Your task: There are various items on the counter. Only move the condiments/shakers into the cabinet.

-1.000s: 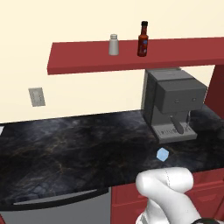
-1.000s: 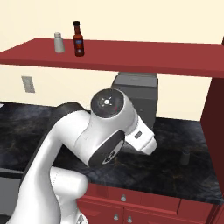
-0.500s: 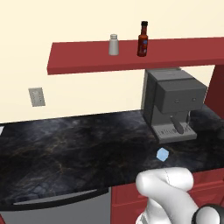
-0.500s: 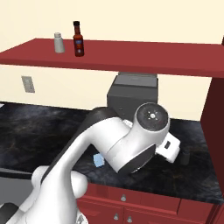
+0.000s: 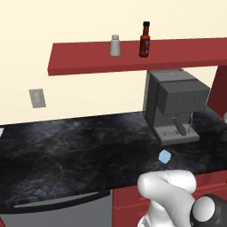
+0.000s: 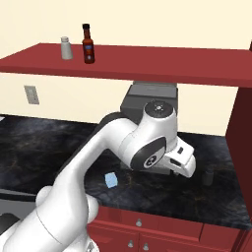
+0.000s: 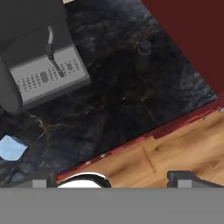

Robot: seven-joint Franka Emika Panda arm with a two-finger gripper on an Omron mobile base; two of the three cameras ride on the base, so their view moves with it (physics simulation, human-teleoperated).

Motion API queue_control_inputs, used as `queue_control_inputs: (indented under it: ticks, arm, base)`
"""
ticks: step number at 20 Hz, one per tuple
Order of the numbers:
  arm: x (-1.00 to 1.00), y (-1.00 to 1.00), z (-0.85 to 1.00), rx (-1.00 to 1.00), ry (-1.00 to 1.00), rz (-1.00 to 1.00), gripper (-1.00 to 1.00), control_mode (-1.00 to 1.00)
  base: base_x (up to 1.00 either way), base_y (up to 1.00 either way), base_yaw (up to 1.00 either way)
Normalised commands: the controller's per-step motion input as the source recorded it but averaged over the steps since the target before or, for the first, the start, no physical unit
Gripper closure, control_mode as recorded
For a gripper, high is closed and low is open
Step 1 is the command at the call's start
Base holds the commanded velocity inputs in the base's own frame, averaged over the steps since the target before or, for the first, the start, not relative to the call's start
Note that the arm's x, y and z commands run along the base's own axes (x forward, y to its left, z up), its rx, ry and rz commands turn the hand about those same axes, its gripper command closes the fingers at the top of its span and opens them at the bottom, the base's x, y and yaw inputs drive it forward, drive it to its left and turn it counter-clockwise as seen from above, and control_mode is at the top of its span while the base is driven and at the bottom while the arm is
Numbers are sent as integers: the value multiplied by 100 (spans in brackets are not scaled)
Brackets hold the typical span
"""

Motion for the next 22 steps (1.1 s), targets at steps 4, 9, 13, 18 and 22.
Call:
queue_control_inputs:
  ticks: [4,9,13,18,22]
  arm:
    - [30,-34,-36,-3,0,0,-100,-100]
    - [52,-42,-34,-2,0,0,-100,-100]
    - [61,-59,-17,0,0,0,-100,-100]
    - [70,-68,-17,0,5,0,-100,-100]
    - [71,-46,-18,0,9,0,-100,-100]
  base:
    - [0,0,0]
    - [0,0,0]
    - [0,0,0]
    - [0,0,0]
    - [0,0,0]
